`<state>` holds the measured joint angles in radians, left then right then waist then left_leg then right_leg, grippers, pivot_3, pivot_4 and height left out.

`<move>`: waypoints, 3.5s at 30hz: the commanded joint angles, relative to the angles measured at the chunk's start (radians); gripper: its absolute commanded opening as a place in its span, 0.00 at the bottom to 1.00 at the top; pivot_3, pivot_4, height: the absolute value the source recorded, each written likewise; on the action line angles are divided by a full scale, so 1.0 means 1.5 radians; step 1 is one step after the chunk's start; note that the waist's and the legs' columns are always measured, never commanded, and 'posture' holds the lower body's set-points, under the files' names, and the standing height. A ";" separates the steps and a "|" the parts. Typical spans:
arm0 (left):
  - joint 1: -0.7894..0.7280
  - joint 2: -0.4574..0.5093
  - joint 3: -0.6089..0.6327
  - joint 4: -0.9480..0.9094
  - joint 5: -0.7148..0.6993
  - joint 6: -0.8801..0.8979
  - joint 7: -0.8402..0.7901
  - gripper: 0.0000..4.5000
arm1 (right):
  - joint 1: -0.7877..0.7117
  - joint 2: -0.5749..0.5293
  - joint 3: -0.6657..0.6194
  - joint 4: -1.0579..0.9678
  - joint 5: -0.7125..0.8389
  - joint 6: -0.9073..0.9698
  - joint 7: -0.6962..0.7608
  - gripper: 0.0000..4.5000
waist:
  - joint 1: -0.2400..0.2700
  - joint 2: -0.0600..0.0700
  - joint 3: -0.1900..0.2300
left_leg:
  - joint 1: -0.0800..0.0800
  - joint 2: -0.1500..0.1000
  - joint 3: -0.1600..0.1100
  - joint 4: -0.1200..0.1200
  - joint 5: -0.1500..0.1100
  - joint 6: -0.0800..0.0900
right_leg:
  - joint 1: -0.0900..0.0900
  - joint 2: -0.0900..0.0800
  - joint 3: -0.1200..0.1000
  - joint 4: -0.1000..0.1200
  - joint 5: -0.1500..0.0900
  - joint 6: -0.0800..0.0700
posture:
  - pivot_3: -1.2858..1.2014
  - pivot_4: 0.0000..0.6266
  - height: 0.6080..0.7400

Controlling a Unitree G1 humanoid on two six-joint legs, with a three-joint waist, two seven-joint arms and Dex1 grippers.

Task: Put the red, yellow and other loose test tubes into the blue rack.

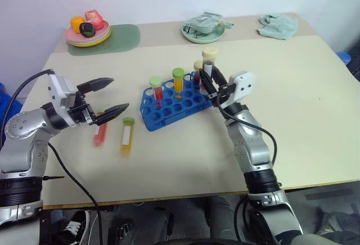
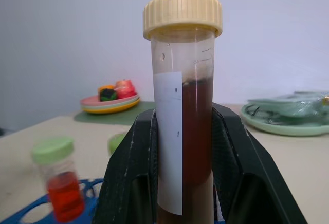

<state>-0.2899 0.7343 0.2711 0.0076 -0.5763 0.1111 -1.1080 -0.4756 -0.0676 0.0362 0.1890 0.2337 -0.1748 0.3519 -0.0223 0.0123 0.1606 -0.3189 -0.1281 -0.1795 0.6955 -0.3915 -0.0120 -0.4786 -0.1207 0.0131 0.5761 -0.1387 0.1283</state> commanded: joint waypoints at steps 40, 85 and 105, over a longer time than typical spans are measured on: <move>0.017 0.028 0.050 -0.021 -0.015 0.017 -0.011 1.00 | -0.080 0.012 -0.025 0.302 -0.098 -0.276 -0.014 0.17 | -0.017 0.000 0.000 | 0.001 0.003 0.006 -0.001 -0.001 -0.001 | -0.002 0.002 0.001 0.000 0.001 -0.002 | 0.52 0.24 1.00; 0.151 0.108 0.108 -0.173 -0.059 0.223 0.050 1.00 | 0.157 -0.430 -0.157 -0.310 0.287 0.238 0.354 0.98 | -0.009 0.000 0.000 | 0.003 0.003 0.008 -0.001 -0.002 0.001 | -0.001 0.002 0.003 0.000 0.001 -0.002 | 0.52 0.24 1.00; 0.053 0.025 0.068 -0.557 -0.121 0.928 0.630 1.00 | 0.055 -0.584 -0.153 -0.352 0.427 0.456 0.597 0.98 | 0.025 -0.004 0.003 | 0.009 0.004 0.009 -0.002 -0.003 0.003 | 0.008 0.002 0.004 -0.008 0.002 -0.001 | 0.52 0.24 1.00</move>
<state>-0.1831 0.7790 0.3831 -0.8028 -0.7723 1.4206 -0.2079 -0.3833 -0.9423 -0.1787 -0.3195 0.8683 0.5113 1.2373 0.0155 0.0067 0.1644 -0.3054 -0.1221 -0.1661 0.6918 -0.3959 -0.0083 -0.4668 -0.1171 0.0186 0.5645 -0.1361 0.1266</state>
